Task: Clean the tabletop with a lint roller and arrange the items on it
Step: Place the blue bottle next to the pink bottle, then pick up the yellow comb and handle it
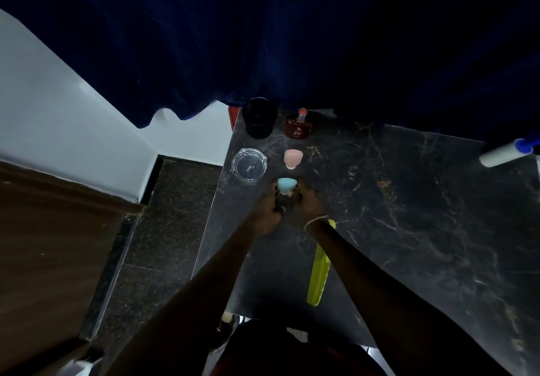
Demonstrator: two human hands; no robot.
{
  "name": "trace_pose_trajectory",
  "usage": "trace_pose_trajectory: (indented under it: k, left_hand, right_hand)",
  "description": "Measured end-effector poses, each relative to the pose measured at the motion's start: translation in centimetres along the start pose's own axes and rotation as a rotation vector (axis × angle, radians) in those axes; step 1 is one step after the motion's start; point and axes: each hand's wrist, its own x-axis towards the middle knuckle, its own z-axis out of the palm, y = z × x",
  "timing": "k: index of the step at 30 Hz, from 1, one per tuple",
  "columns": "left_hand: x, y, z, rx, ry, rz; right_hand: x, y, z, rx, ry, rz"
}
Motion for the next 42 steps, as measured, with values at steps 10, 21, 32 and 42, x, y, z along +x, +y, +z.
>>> trace_pose_trajectory:
  k: [10,21,32,42]
  left_hand:
    - [-0.3,-0.2,0.2,0.007,0.049,0.023]
    - [-0.5,-0.2,0.6,-0.174,0.049,-0.012]
    - [-4.1,-1.7,0.6,-0.112,0.094,-0.053]
    - [-8.0,-2.2,7.7,-0.035,0.085,-0.229]
  right_hand:
    - [-0.1,0.0,0.0,-0.023,0.003,-0.020]
    - [0.2,0.2,-0.3,0.007,-0.065,0.020]
    - [-3.4,0.9,-2.6,0.279,-0.064,0.102]
    - [-12.2,8.5,-4.8,0.147,0.188,0.370]
